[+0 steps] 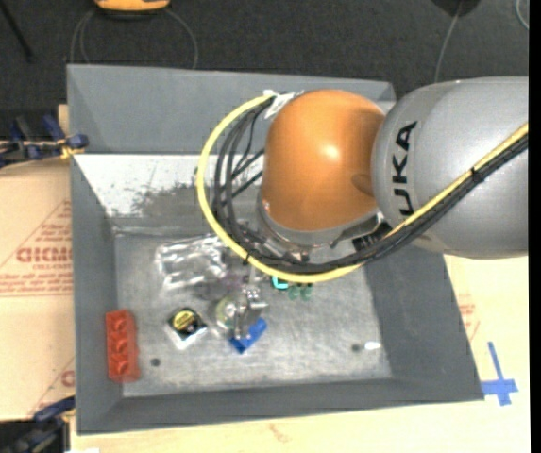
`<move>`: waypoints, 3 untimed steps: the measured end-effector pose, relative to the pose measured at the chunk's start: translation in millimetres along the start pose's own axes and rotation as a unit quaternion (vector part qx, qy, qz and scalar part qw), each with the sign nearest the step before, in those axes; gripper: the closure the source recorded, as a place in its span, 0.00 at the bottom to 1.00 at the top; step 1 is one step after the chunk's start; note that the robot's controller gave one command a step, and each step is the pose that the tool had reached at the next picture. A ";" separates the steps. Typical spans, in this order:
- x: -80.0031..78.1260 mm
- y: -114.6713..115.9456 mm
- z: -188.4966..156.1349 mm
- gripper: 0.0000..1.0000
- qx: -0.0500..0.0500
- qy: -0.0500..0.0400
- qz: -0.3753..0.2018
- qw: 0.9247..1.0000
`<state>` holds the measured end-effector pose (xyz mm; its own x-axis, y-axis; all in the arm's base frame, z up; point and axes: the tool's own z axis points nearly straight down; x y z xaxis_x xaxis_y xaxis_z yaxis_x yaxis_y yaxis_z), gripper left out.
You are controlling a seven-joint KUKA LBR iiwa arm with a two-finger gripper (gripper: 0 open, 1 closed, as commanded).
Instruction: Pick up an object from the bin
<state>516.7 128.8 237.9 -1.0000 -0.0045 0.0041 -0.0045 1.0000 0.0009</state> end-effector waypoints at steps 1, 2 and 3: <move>-30.3 -21.5 153.0 0.00 0.000 -0.001 0.025 1.000; 2.4 -55.5 158.9 0.00 -0.001 -0.009 -0.020 1.000; 1.6 -54.7 158.6 1.00 -0.001 -0.009 -0.018 1.000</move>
Offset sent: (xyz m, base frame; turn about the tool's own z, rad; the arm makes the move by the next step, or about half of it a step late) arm 0.0300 -0.0205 -0.1495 0.0485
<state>514.7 74.3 79.3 -0.9991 -0.0406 -0.0138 -0.0406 0.9992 0.0032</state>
